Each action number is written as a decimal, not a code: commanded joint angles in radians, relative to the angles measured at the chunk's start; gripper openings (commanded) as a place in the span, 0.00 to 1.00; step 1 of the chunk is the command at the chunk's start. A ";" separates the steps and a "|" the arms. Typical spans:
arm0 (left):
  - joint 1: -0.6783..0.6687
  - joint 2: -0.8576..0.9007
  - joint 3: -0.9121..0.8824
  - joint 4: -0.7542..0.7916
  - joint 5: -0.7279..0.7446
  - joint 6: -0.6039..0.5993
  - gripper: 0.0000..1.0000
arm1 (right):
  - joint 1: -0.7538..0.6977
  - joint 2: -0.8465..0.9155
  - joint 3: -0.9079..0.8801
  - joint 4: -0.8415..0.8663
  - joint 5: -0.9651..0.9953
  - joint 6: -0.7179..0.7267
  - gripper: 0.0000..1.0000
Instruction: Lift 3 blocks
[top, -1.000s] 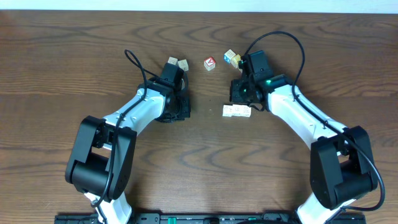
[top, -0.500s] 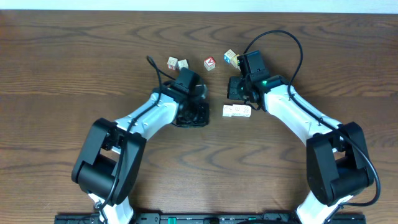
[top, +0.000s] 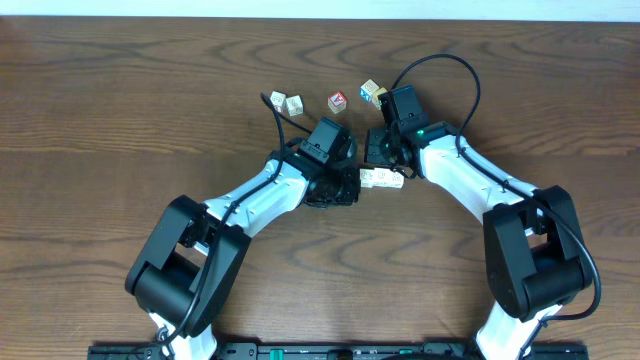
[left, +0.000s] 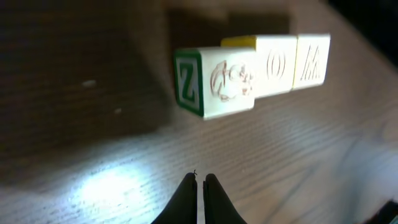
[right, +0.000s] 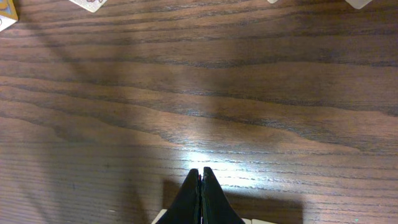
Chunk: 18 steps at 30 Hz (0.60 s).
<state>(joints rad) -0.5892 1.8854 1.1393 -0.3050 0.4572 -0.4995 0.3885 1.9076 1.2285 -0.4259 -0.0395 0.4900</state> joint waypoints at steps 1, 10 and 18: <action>0.003 0.037 -0.012 0.020 -0.016 -0.038 0.08 | 0.008 0.004 0.005 0.000 0.012 0.011 0.01; 0.003 0.058 -0.012 0.061 0.047 -0.037 0.07 | 0.013 0.004 0.004 -0.020 0.003 0.011 0.01; 0.002 0.058 -0.012 0.075 0.047 -0.037 0.07 | 0.013 0.006 0.004 -0.050 -0.023 0.011 0.01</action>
<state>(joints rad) -0.5892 1.9312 1.1393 -0.2340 0.4953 -0.5278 0.3923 1.9076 1.2285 -0.4702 -0.0536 0.4900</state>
